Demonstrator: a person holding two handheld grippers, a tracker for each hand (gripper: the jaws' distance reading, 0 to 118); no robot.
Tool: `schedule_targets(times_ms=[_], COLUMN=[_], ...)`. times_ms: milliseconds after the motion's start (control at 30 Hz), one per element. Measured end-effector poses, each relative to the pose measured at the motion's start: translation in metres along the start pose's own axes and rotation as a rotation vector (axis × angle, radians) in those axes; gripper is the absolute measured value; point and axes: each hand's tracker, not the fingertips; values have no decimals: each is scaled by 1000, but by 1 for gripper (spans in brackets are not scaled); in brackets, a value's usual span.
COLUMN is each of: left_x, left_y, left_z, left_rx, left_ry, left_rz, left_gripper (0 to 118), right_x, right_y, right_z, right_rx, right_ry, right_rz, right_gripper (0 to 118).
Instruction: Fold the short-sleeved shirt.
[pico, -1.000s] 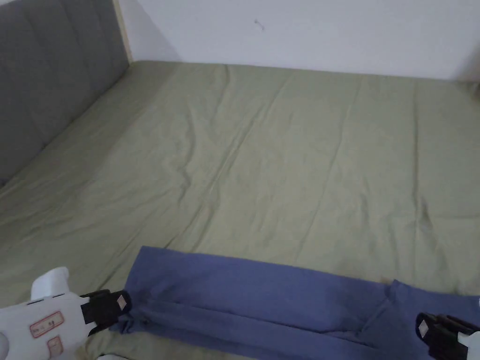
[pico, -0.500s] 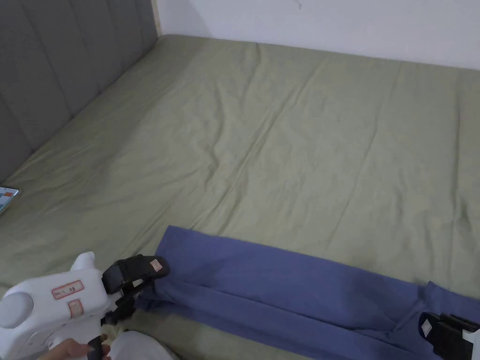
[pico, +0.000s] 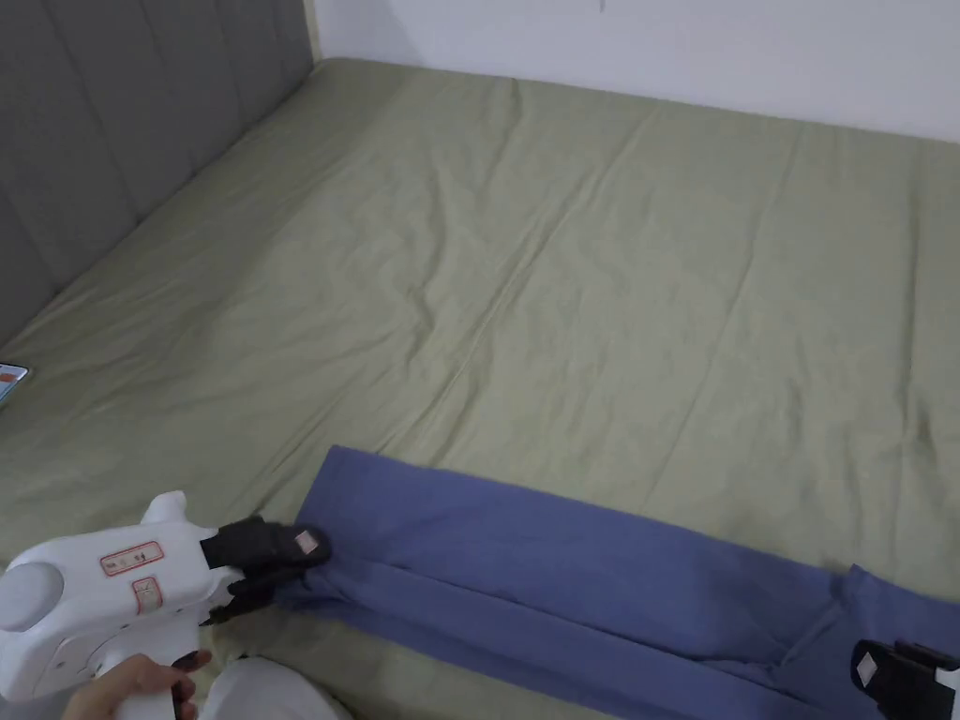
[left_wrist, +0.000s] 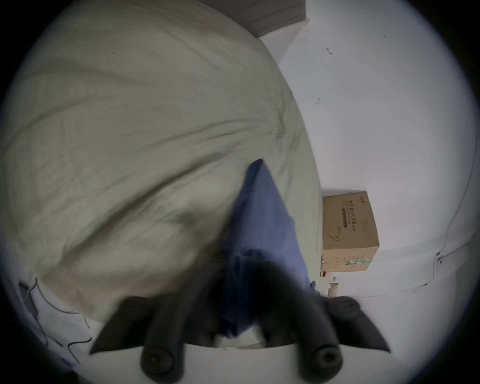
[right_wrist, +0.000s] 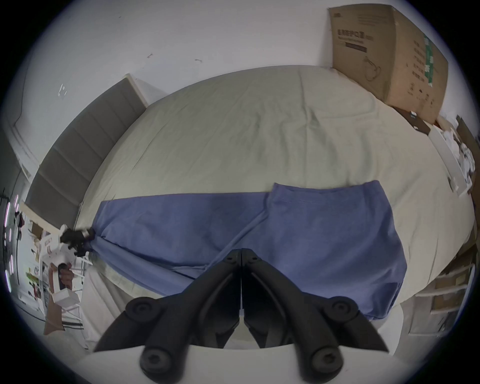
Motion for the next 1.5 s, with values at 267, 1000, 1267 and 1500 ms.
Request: schedule_targets(times_ms=[267,1000,1267,1500], left_x=[23,257,225,234], left_y=[-3,-196,-188,-145], left_z=[-2,-163,-174,-130], left_rx=[-2,-459,-507,-298], left_ry=[19,-19,28,32], left_rz=[-28,-991,-773,-724], left_gripper=[9,53,85,3], right_x=[39,102,122,113], right_y=[-5,-53,-60,-53], right_z=[15,53,64,64], right_rx=[40,106,121,136], right_ry=[2,-40,-62,-78], right_rz=[-148,-364,-413,-378], right_gripper=[0,0,0,0])
